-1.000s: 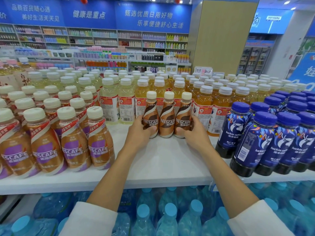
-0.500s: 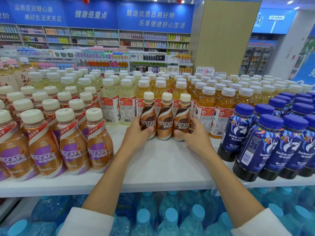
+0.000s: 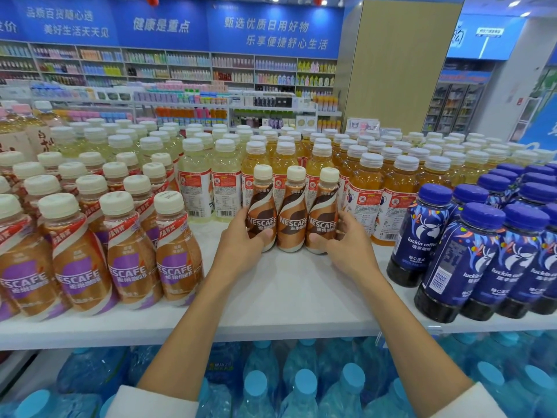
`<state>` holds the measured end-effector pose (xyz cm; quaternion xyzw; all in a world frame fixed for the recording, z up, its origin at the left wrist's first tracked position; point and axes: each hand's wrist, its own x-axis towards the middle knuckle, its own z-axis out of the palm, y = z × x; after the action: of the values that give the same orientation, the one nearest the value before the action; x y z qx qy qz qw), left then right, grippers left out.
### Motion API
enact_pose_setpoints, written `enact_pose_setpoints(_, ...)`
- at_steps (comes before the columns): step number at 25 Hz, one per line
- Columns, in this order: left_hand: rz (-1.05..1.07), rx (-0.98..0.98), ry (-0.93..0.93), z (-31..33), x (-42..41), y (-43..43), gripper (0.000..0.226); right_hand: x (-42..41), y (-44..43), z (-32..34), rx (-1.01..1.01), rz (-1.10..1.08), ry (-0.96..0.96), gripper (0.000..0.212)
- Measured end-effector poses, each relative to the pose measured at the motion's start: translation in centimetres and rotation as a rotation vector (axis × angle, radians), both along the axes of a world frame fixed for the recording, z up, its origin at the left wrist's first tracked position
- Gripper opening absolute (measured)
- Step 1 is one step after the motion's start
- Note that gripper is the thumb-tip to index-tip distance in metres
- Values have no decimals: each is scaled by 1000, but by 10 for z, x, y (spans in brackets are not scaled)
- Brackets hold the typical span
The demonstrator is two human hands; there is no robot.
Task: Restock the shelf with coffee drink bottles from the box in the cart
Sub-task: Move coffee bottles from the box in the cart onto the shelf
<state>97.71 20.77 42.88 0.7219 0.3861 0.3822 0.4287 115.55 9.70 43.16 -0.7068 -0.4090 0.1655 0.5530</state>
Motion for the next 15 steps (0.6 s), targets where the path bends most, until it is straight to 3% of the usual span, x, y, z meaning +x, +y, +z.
enact_pose_setpoints(8, 154, 11, -10, -3, 1, 6, 58, -14, 14, -1, 27, -31, -31, 67)
enact_pose_setpoints(15, 160, -9, -28, -3, 0, 11, 56, -21, 21, 0, 34, -54, -15, 68)
